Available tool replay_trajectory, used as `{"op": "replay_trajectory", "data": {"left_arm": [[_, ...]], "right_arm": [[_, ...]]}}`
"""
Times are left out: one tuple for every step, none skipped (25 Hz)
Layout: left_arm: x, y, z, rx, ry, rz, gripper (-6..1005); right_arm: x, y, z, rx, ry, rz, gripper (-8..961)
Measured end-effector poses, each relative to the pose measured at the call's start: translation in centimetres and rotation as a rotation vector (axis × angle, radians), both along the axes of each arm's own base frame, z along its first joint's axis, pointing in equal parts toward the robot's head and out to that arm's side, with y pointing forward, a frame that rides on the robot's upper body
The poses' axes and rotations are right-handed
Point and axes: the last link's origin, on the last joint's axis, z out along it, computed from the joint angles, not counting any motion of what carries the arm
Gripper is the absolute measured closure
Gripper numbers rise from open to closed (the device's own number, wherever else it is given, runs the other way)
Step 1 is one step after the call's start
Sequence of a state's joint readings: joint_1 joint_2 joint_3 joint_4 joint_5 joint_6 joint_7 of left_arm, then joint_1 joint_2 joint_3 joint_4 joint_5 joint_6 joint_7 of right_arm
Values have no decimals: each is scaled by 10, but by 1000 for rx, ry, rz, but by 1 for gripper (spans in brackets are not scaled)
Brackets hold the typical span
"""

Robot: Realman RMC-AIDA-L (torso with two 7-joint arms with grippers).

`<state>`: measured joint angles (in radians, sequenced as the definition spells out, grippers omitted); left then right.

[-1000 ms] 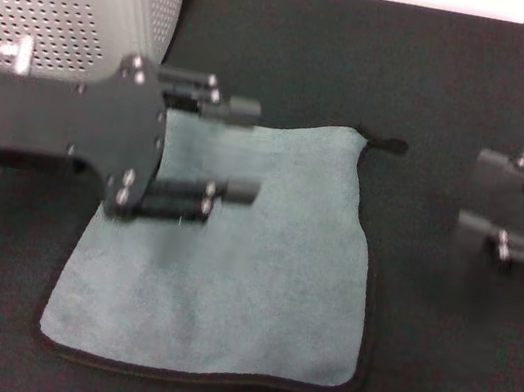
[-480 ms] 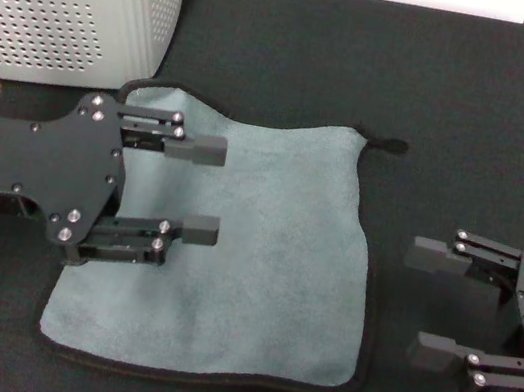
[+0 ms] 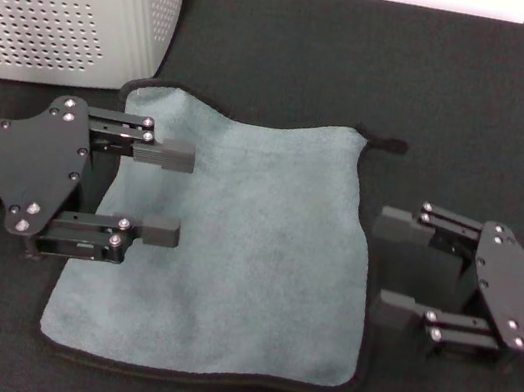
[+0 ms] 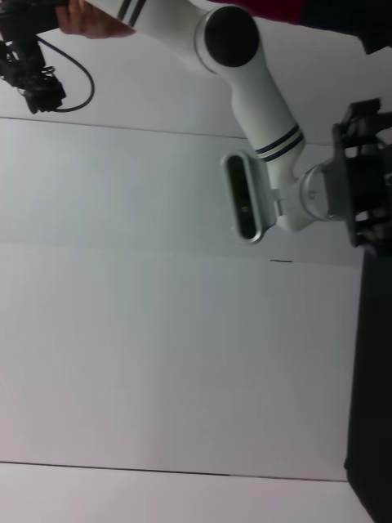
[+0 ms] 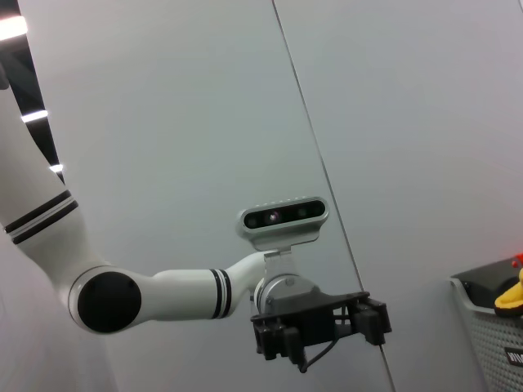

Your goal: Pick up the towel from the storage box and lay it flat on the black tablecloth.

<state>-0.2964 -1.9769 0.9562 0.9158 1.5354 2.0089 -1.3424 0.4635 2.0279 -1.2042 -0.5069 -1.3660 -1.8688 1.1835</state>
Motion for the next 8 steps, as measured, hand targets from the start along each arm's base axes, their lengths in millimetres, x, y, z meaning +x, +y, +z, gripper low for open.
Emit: {"op": "replay_trajectory", "data": {"left_arm": [[-1, 0, 0, 0, 4, -1, 414], [-1, 0, 0, 2, 8, -4, 414], [-2, -1, -1, 6, 12, -8, 414], [-3, -1, -1, 12, 16, -12, 414], [-4, -2, -1, 19, 17, -15, 414], [-5, -2, -1, 25, 15, -16, 414], [-5, -1, -1, 28, 13, -13, 414], [-5, 0, -1, 29, 7, -10, 414]], "right_arm": [[-1, 1, 0, 4, 2, 0, 175], [-2, 3, 0, 11, 6, -5, 175], [-3, 4, 0, 17, 11, -10, 175], [-3, 5, 0, 19, 14, -13, 175], [-3, 5, 0, 21, 15, -15, 175], [-4, 5, 0, 21, 16, -16, 175], [-3, 5, -1, 20, 14, -15, 175], [-3, 5, -1, 18, 11, -14, 175]]}}
